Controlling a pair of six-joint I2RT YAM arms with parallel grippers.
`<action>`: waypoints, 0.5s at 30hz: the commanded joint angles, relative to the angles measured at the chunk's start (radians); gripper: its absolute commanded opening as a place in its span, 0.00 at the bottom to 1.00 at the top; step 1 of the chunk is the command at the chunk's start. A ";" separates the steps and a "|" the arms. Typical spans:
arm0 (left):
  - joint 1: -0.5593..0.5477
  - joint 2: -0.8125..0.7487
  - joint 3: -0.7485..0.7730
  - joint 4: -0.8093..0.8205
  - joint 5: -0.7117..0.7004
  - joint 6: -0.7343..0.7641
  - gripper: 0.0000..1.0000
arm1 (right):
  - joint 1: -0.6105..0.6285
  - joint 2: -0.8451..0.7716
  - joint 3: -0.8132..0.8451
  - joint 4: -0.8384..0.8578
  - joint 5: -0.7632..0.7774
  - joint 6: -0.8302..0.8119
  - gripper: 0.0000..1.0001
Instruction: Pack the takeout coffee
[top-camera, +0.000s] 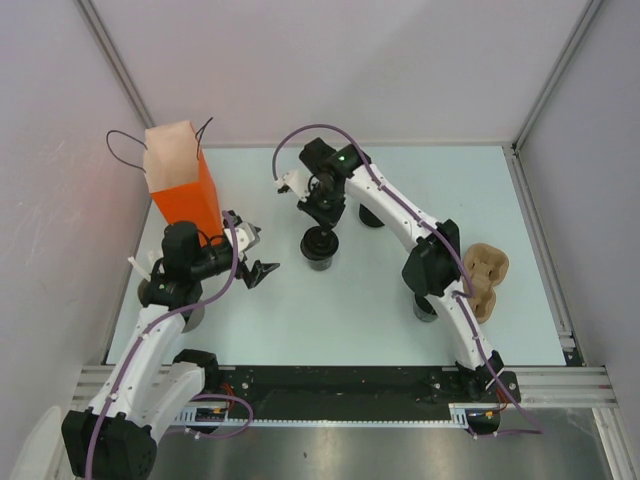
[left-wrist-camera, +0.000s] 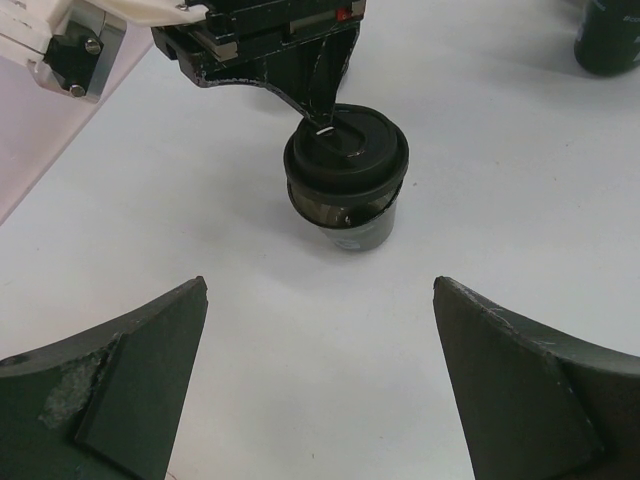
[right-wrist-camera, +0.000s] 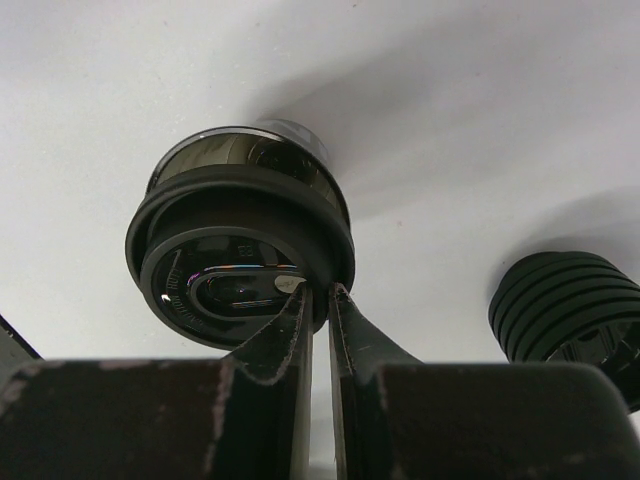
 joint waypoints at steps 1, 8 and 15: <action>0.011 -0.004 -0.003 0.027 0.036 0.017 1.00 | 0.023 -0.081 0.005 -0.054 0.029 -0.016 0.12; 0.012 -0.002 -0.003 0.029 0.039 0.017 1.00 | 0.018 -0.071 -0.021 -0.053 0.063 -0.019 0.13; 0.012 0.001 -0.003 0.027 0.039 0.018 1.00 | 0.021 -0.048 -0.013 -0.044 0.078 -0.016 0.13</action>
